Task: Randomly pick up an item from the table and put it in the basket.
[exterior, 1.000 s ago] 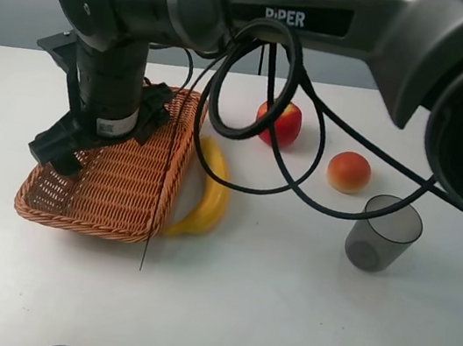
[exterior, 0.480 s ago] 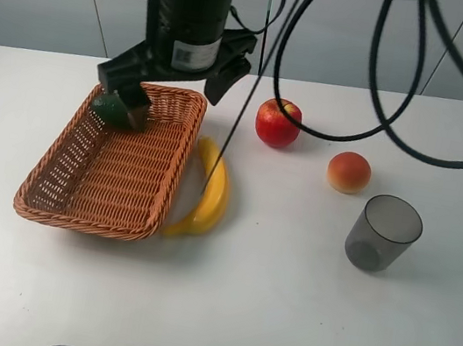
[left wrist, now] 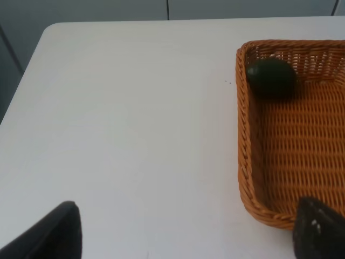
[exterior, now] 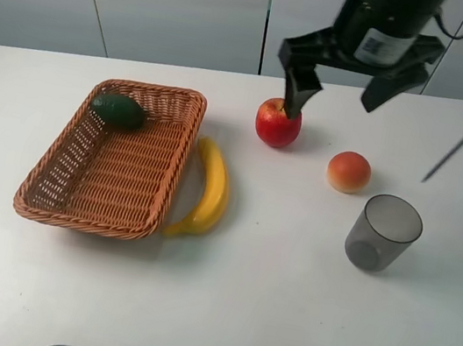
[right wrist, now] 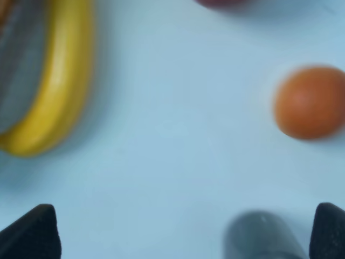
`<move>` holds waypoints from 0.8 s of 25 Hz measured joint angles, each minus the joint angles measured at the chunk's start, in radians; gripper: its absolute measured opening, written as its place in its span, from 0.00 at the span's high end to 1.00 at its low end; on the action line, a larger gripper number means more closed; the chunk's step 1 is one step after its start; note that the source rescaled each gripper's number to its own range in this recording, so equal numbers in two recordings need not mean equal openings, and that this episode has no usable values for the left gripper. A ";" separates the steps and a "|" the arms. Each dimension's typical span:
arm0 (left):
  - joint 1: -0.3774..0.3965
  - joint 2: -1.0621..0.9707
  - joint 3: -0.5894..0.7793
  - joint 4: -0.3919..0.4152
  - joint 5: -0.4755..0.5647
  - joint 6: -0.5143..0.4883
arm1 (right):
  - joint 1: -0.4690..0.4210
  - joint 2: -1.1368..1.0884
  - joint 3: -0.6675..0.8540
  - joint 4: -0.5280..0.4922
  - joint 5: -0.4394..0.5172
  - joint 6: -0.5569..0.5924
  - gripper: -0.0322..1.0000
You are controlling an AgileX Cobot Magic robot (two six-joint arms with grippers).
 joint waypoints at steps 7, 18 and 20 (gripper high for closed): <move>0.000 0.000 0.000 0.000 0.000 0.000 | -0.264 -0.299 0.209 -0.028 0.000 0.002 0.00; 0.000 0.000 0.000 0.000 0.000 0.000 | -0.469 -0.813 0.429 -0.077 0.005 -0.035 0.00; 0.000 0.000 0.000 0.000 0.000 0.000 | -0.469 -0.901 0.462 -0.077 0.005 -0.039 0.00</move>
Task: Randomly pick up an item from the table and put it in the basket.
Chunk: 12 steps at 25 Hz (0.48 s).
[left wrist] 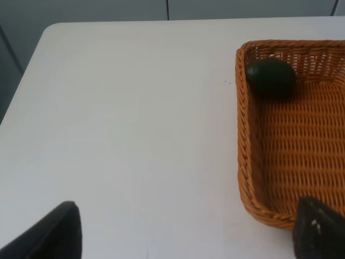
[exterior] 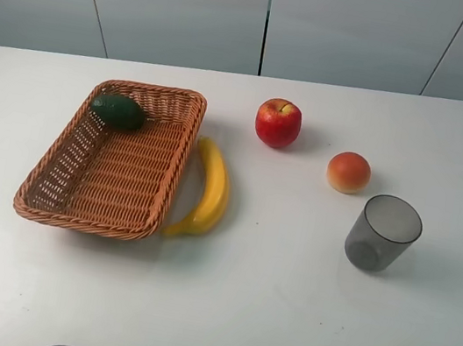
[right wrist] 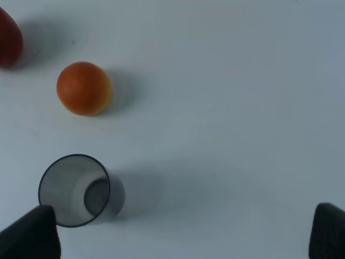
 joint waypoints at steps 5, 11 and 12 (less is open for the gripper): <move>0.000 0.000 0.000 0.000 0.000 0.000 | 0.000 -0.183 0.066 0.000 0.001 -0.021 0.00; 0.000 0.000 0.000 0.000 0.000 -0.002 | 0.000 -0.415 0.165 0.030 -0.024 -0.051 0.00; 0.000 0.000 0.000 0.000 0.000 -0.004 | 0.000 -0.451 0.190 0.032 -0.031 -0.054 0.00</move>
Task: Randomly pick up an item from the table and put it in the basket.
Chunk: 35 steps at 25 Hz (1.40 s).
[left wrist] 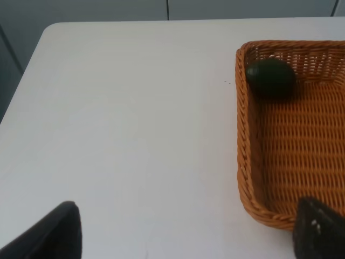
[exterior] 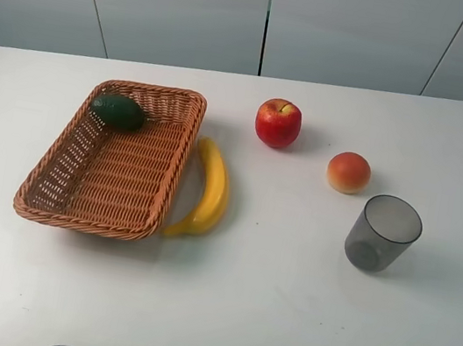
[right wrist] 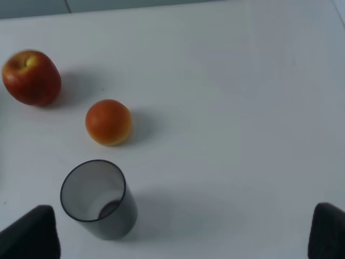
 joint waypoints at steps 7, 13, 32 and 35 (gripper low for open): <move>0.000 0.000 0.000 0.000 0.000 0.000 | 0.000 -0.255 0.119 0.018 -0.005 -0.068 0.00; 0.000 0.000 0.000 0.000 0.000 0.002 | 0.000 -0.310 0.182 0.026 -0.003 -0.094 0.00; 0.000 0.000 0.000 0.000 0.000 0.002 | 0.000 -0.314 0.193 0.028 -0.025 -0.098 0.00; 0.000 0.000 0.000 0.000 0.000 0.002 | 0.000 -0.314 0.193 0.028 -0.025 -0.098 0.00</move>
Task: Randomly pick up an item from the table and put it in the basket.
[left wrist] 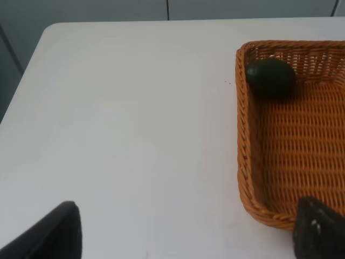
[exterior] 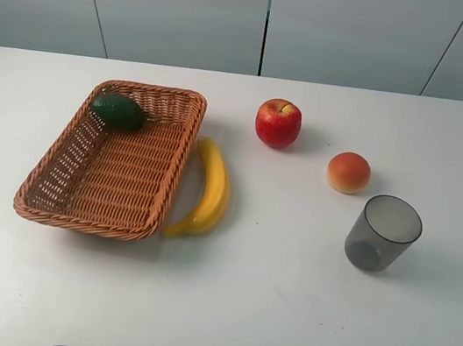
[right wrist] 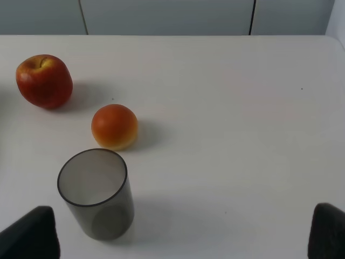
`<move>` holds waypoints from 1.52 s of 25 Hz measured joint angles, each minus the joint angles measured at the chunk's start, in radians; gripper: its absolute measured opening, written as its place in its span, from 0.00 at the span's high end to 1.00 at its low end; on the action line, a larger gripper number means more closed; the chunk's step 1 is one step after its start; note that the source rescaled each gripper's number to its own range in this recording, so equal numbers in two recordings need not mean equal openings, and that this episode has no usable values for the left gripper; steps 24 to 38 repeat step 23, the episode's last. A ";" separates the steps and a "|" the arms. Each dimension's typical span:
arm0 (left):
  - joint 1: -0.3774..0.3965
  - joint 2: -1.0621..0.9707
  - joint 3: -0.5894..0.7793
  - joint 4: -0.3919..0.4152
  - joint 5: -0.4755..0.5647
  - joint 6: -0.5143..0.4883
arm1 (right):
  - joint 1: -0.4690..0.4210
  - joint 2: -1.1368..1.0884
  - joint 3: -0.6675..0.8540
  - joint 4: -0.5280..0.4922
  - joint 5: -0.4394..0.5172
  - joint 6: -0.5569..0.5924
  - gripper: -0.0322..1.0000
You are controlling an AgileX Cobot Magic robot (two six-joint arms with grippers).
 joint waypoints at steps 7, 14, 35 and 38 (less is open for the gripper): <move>0.000 0.000 0.000 0.000 0.000 0.000 | 0.000 0.000 0.000 0.000 -0.002 0.000 0.00; 0.000 0.000 0.000 0.000 0.000 0.000 | 0.000 0.000 0.000 0.000 -0.002 0.000 0.00; 0.000 0.000 0.000 0.000 0.000 0.000 | 0.000 0.000 0.000 0.000 -0.002 0.000 0.00; 0.000 0.000 0.000 0.000 0.000 0.000 | 0.000 0.000 0.000 0.000 -0.002 0.000 0.00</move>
